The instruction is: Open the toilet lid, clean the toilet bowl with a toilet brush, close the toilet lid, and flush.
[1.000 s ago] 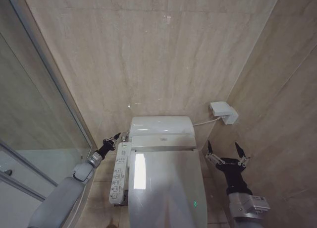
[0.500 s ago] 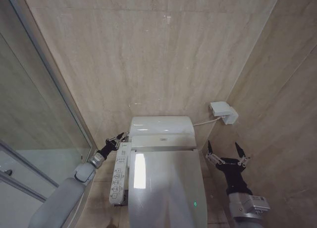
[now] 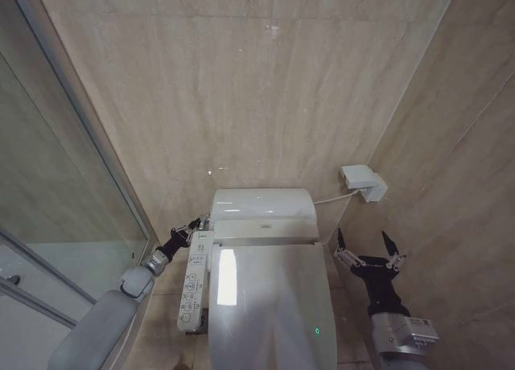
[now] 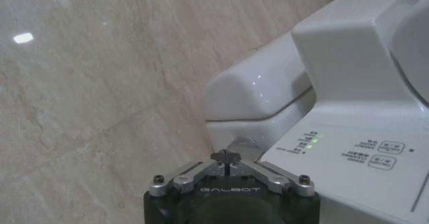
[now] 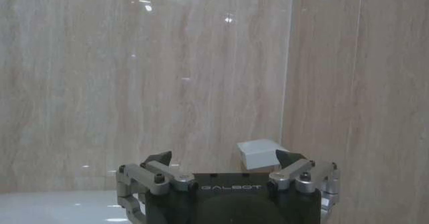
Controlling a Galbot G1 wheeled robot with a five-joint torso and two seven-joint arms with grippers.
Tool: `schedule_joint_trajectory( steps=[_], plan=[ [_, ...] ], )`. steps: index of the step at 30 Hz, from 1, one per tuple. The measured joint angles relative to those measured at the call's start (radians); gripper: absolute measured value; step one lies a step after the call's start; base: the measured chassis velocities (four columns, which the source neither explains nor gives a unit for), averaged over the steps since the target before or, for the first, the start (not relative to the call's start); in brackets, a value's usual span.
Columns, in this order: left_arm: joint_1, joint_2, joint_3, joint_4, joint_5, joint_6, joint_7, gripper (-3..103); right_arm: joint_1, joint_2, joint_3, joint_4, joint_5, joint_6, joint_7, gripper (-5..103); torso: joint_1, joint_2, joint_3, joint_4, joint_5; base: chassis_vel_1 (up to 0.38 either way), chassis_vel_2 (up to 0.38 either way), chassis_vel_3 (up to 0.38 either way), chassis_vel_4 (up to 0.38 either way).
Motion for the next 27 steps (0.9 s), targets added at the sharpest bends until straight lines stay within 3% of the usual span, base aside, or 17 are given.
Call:
schedule_joint_trajectory(
  steps=[20, 22, 27],
  plan=[
    [-0.008, -0.019, 0.028, 0.039, -0.006, -0.017, 0.024, 0, 0.000, 0.000, 0.000, 0.000, 0.000, 0.000, 0.000, 100, 0.000, 0.000, 0.000, 0.0007, 0.0007, 0.000, 0.000, 0.000, 0.000],
    [0.004, -0.025, 0.029, 0.040, -0.003, -0.016, 0.027, 0, 0.000, 0.000, 0.000, 0.000, 0.000, 0.000, 0.000, 100, 0.000, 0.000, 0.000, 0.0010, -0.0007, 0.000, 0.000, 0.000, 0.000],
    [0.009, -0.030, 0.029, 0.039, 0.000, -0.015, 0.027, 0, 0.000, 0.000, 0.000, 0.000, 0.000, 0.000, 0.000, 100, 0.000, 0.000, 0.000, 0.0001, 0.0002, 0.000, 0.000, 0.000, 0.000]
  ],
)
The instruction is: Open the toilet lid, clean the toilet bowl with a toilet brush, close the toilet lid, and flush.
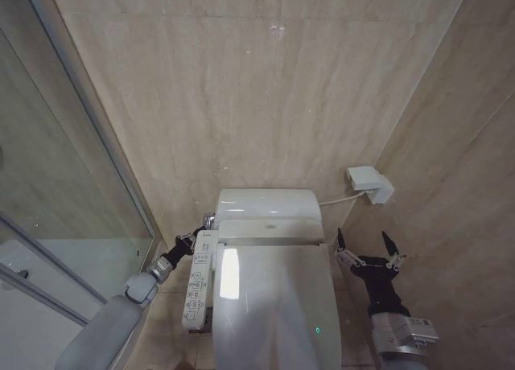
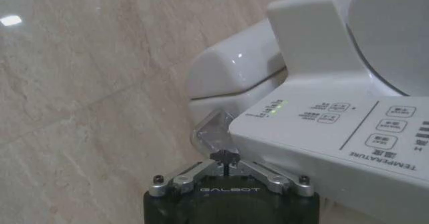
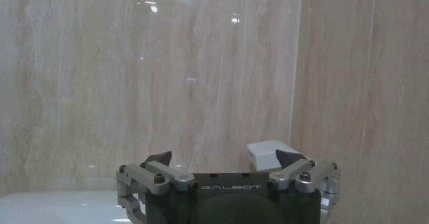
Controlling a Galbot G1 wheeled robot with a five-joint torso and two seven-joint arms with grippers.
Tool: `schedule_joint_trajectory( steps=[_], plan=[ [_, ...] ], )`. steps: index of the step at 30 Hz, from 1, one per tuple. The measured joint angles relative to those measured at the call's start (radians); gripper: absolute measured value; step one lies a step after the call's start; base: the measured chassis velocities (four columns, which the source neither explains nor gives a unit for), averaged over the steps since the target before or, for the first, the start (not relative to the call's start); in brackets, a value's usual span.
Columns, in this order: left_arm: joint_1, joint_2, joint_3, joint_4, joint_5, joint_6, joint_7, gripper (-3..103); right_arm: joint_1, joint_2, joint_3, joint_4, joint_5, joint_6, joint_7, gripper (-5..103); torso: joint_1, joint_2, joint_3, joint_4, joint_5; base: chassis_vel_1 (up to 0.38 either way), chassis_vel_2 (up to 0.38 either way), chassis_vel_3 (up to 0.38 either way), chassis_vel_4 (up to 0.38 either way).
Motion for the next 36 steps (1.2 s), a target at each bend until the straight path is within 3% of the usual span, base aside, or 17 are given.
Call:
schedule_joint_trajectory(
  steps=[9, 36],
  plan=[
    [-0.026, 0.004, 0.012, 0.015, 0.003, -0.001, 0.007, 0, 0.000, 0.000, 0.000, 0.000, 0.000, 0.000, 0.000, 100, 0.000, 0.000, 0.000, -0.0004, -0.0015, 0.000, 0.000, 0.000, 0.000],
    [-0.057, 0.001, 0.012, 0.031, -0.003, 0.000, 0.026, 0, 0.000, 0.000, 0.000, 0.000, 0.000, 0.000, 0.000, 100, 0.000, 0.000, 0.000, -0.0004, -0.0007, 0.000, 0.000, 0.000, 0.000]
  ],
)
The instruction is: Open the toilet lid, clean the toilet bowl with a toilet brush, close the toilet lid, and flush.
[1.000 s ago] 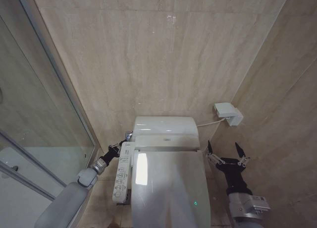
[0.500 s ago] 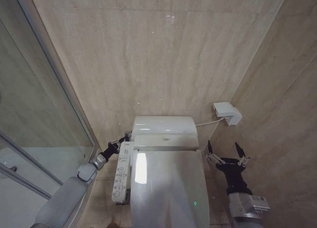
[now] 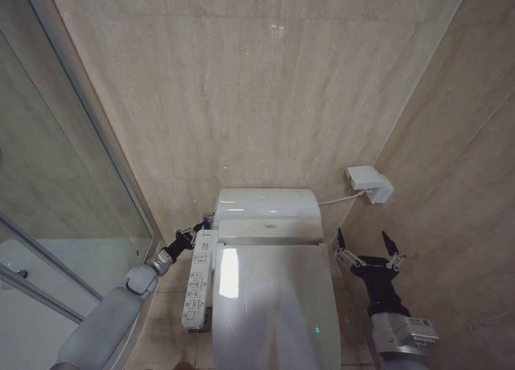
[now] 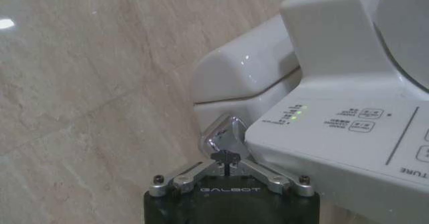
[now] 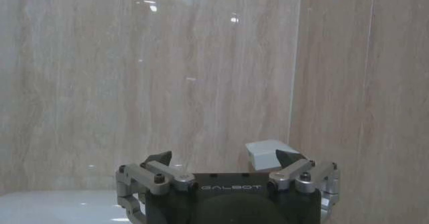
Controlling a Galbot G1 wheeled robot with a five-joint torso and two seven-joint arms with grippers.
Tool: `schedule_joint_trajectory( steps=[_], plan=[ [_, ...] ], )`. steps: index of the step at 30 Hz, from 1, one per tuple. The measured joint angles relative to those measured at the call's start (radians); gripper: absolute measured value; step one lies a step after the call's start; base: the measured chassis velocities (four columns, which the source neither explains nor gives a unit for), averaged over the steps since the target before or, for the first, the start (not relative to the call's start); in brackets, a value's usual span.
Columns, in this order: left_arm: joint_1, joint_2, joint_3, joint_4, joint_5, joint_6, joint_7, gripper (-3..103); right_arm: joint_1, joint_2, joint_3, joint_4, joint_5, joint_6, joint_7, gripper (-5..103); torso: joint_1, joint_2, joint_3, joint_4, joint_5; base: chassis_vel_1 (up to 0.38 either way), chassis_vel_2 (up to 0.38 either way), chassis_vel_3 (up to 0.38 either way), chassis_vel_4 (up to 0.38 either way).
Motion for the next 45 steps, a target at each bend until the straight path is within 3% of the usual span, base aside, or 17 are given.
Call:
schedule_joint_trajectory(
  steps=[32, 45],
  plan=[
    [0.016, 0.004, -0.009, -0.016, -0.001, 0.000, 0.006, 0, 0.000, 0.000, 0.000, 0.000, 0.000, 0.000, 0.000, 100, 0.000, 0.000, 0.000, -0.0001, 0.0002, 0.000, 0.000, 0.000, 0.000],
    [0.154, 0.006, -0.131, -0.088, -0.002, -0.004, -0.036, 0, 0.000, 0.000, 0.000, 0.000, 0.000, 0.000, 0.000, 100, 0.000, 0.000, 0.000, -0.0011, -0.0008, 0.000, 0.000, 0.000, 0.000]
  ],
)
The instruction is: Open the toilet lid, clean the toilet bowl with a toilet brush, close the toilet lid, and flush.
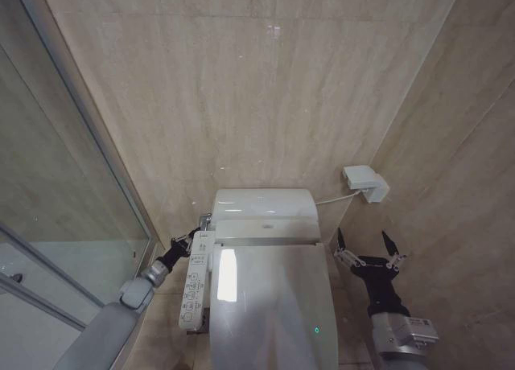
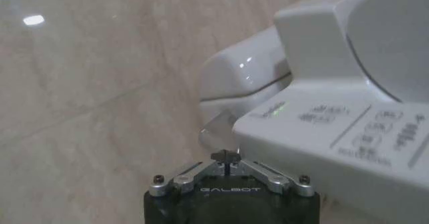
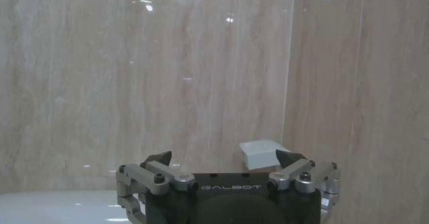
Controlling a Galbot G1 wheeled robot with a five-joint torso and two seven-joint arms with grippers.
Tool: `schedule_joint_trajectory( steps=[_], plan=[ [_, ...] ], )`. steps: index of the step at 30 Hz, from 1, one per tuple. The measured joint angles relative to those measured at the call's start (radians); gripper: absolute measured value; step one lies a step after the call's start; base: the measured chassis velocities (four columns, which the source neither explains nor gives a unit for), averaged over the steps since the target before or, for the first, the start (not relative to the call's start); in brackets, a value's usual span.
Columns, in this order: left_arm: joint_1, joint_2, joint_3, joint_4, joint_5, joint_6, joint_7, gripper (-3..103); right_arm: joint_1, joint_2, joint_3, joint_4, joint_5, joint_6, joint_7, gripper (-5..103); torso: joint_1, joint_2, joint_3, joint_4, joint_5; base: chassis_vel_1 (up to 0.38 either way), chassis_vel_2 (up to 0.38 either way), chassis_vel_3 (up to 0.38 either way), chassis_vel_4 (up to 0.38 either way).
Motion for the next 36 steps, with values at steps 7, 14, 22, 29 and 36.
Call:
schedule_joint_trajectory(
  steps=[7, 14, 22, 29, 36],
  plan=[
    [0.055, 0.031, -0.065, -0.041, -0.047, 0.017, -0.073, 0, 0.000, 0.000, 0.000, 0.000, 0.000, 0.000, 0.000, 100, 0.000, 0.000, 0.000, 0.0009, 0.0002, 0.000, 0.000, 0.000, 0.000],
    [0.136, 0.045, -0.178, -0.162, -0.127, 0.108, -0.156, 0, 0.000, 0.000, 0.000, 0.000, 0.000, 0.000, 0.000, 100, 0.000, 0.000, 0.000, 0.0013, 0.0008, 0.000, 0.000, 0.000, 0.000],
    [0.299, 0.022, -0.327, -0.414, -0.191, 0.224, -0.233, 38, 0.000, 0.000, 0.000, 0.000, 0.000, 0.000, 0.000, 100, 0.000, 0.000, 0.000, 0.0011, 0.0009, 0.000, 0.000, 0.000, 0.000],
    [0.462, -0.045, -0.432, -0.623, -0.221, 0.316, -0.283, 66, 0.000, 0.000, 0.000, 0.000, 0.000, 0.000, 0.000, 100, 0.000, 0.000, 0.000, 0.0013, 0.0010, 0.000, 0.000, 0.000, 0.000],
    [0.585, -0.107, -0.516, -0.800, -0.225, 0.355, -0.309, 66, 0.000, 0.000, 0.000, 0.000, 0.000, 0.000, 0.000, 100, 0.000, 0.000, 0.000, 0.0010, 0.0010, 0.000, 0.000, 0.000, 0.000]
  ],
)
